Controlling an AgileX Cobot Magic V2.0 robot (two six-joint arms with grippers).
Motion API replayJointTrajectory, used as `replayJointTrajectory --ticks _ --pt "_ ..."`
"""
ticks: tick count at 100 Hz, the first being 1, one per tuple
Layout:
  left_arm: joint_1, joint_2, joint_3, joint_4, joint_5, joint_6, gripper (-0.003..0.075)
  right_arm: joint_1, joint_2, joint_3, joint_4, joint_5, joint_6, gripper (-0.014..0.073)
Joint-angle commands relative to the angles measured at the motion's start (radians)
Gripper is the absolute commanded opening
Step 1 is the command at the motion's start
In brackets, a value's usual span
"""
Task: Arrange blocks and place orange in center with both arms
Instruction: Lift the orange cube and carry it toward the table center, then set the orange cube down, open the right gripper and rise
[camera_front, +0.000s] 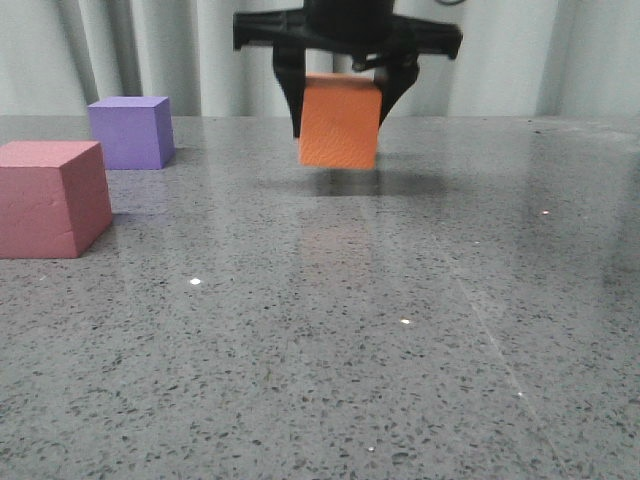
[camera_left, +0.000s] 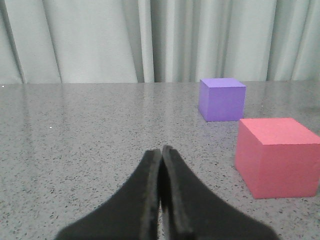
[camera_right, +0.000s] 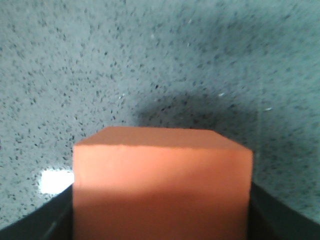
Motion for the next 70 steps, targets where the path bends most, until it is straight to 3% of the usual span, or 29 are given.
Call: replayJointTrajectory --ticks 1,17,24,34,47,70 --pt "0.001 -0.032 0.054 -0.008 -0.085 -0.001 -0.0019 0.014 -0.037 -0.036 -0.024 -0.018 0.008 0.0120" --pt "0.001 -0.032 0.054 -0.008 -0.085 -0.001 -0.0019 0.026 -0.013 -0.036 -0.011 -0.019 0.009 0.0126" --pt "0.001 -0.032 0.054 -0.008 -0.085 -0.001 -0.0019 0.026 -0.009 -0.035 0.000 -0.019 0.009 0.0169" --pt "0.001 -0.032 0.054 -0.008 -0.085 -0.001 -0.0019 0.026 -0.009 -0.035 0.004 -0.019 0.009 0.0324" --pt "0.001 -0.032 0.054 -0.008 -0.085 -0.001 -0.0019 0.026 -0.009 -0.035 0.004 -0.016 0.009 0.0608" --pt "0.001 -0.032 0.054 -0.008 -0.085 -0.001 -0.0019 0.026 -0.011 -0.035 0.004 -0.008 0.009 0.0583"
